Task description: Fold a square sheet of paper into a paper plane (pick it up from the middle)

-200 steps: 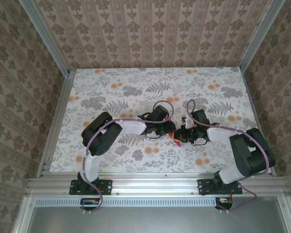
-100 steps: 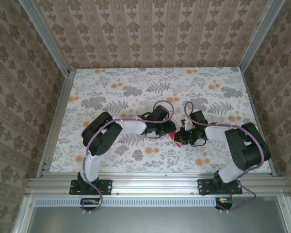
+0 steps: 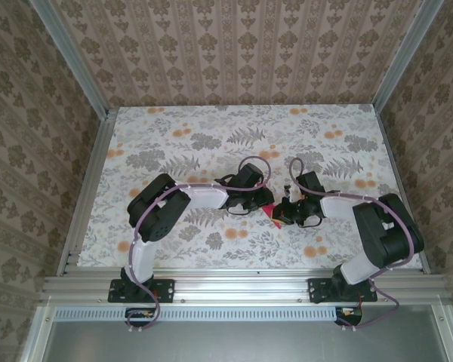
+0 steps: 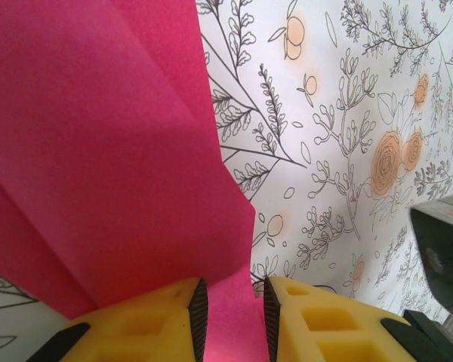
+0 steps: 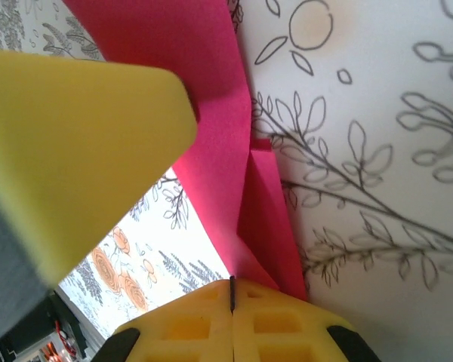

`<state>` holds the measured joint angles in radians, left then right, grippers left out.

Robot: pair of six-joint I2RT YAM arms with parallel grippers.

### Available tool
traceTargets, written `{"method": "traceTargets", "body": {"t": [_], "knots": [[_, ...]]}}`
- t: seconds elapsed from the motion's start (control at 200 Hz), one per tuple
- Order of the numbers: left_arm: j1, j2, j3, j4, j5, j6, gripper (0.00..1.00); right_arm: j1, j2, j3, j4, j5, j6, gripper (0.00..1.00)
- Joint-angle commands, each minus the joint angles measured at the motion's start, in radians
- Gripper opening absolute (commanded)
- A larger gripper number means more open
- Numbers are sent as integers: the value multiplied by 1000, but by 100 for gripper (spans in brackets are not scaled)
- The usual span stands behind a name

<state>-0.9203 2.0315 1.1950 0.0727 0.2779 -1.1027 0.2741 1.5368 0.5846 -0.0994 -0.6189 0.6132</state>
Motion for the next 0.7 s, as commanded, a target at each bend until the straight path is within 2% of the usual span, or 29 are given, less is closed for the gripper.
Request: {"method": "traceTargets", "body": {"t": [0.0,0.28,0.54,0.695], "knots": [[10,44,-9,-72,-9,24,29,-6,-50,-35,-73,45,30,6],[11,41,-9,-70,-7,26,29,-10,8,-119,-17,85,77,7],[11,38,-8,-74,-8,27,30,-9,-193,-95,-130,59,52,7],[12,42,-2,-73,-5,27,29,-9,-154,-126,-91,-5,43,7]]}}
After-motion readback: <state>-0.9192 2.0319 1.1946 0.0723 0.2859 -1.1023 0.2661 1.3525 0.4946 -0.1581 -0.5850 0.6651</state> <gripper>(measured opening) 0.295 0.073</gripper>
